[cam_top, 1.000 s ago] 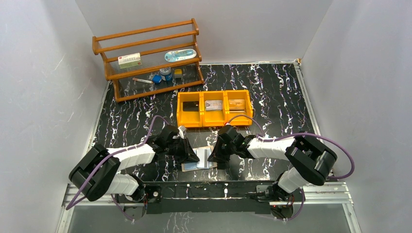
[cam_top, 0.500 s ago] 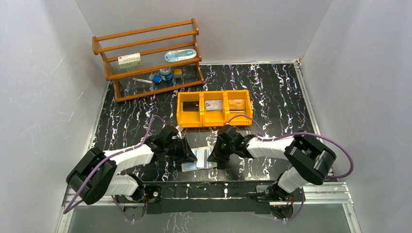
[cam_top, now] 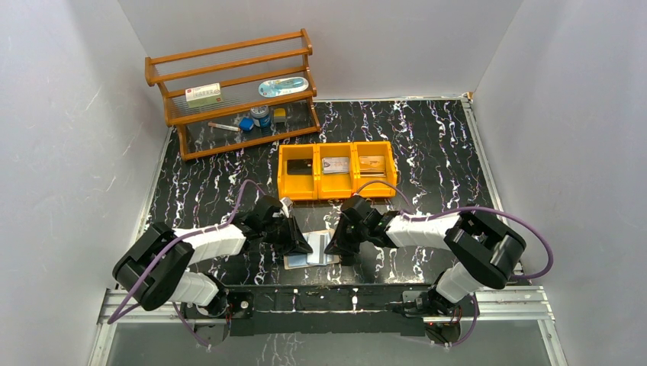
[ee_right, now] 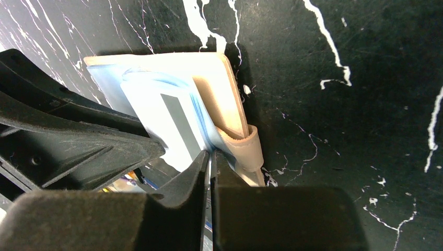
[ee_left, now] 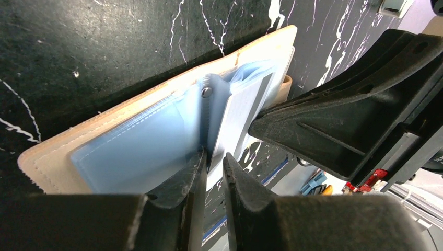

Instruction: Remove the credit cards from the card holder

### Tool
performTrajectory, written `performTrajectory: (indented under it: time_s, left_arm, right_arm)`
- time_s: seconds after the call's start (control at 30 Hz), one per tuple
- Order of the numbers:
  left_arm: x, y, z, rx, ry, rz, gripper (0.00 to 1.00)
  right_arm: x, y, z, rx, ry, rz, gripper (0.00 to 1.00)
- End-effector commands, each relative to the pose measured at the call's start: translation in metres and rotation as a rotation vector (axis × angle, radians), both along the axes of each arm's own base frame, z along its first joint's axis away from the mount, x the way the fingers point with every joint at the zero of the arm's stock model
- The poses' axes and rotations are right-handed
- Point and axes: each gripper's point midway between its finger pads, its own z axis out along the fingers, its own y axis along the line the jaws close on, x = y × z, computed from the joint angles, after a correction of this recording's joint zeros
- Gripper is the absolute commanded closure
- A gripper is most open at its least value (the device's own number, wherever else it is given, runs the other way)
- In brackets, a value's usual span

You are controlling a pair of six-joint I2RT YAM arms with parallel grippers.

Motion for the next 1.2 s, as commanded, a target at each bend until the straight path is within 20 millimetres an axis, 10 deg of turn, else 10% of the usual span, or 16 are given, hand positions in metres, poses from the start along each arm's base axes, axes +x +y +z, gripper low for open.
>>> performTrajectory:
  time_s: [0.0,0.57,1.17]
  left_arm:
    - [0.002,-0.013,0.022,-0.097,-0.038,-0.010,0.85]
    - [0.000,-0.019,0.035,-0.159,-0.047,-0.030,0.97]
    - [-0.001,0.002,0.030,-0.107,-0.040,-0.011,1.00]
  right_arm:
    - [-0.026,-0.035,-0.041,-0.191,0.092,0.019,0.88]
    - [-0.011,-0.024,-0.023,-0.214,0.032,0.063,0.78]
    - [-0.002,-0.037,-0.019,-0.281,-0.009,0.026,1.00]
